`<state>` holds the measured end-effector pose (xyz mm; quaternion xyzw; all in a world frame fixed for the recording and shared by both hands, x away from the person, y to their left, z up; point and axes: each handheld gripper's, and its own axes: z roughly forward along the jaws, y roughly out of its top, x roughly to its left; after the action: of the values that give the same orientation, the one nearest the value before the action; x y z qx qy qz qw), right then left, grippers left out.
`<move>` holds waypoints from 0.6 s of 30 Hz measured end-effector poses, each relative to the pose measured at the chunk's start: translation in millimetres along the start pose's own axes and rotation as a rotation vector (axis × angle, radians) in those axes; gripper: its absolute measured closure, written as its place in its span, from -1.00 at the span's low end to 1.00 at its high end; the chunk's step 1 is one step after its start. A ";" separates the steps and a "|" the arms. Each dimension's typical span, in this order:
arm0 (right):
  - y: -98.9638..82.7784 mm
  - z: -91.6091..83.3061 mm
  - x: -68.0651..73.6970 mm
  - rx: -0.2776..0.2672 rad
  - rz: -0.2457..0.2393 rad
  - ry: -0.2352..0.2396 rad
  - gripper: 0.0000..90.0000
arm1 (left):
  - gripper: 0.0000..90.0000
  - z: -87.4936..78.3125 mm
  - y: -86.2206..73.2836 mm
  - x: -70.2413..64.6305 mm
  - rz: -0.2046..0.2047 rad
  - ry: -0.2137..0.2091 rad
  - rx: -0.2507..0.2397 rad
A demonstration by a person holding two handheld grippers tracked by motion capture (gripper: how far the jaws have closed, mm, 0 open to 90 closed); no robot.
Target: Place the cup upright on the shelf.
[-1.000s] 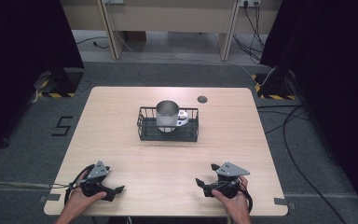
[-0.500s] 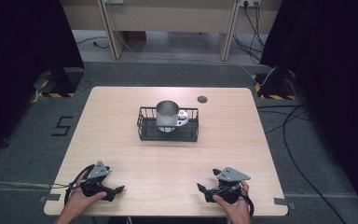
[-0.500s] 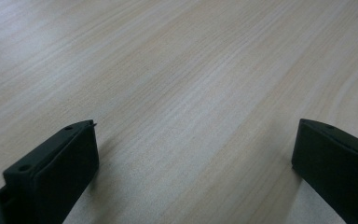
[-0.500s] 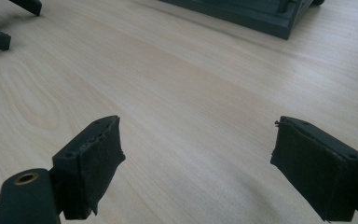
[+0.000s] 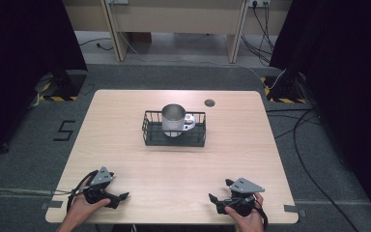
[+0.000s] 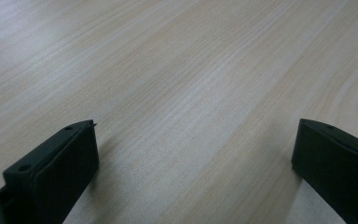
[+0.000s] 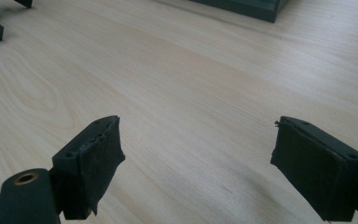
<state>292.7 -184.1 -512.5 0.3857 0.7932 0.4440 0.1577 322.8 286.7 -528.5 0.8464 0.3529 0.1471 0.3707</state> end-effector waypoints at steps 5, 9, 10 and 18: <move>-2.5 -1.4 0.6 0.007 0.003 -0.004 -0.66 | -1.00 0.2 -0.1 -0.1 0.000 0.001 -0.002; -5.8 -2.0 1.5 0.013 0.011 -0.008 -0.66 | -1.00 0.0 0.0 0.0 0.000 0.000 0.000; -6.4 -2.3 1.9 0.015 0.012 -0.011 -0.66 | -1.00 0.1 -0.1 -0.1 0.000 0.001 -0.002; -11.9 -3.9 3.0 0.032 0.016 -0.028 -0.66 | -1.00 0.0 0.0 0.0 0.000 0.000 0.000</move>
<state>282.8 -187.7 -519.9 0.4009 0.7947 0.4271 0.1589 322.8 286.7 -528.5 0.8463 0.3529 0.1471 0.3708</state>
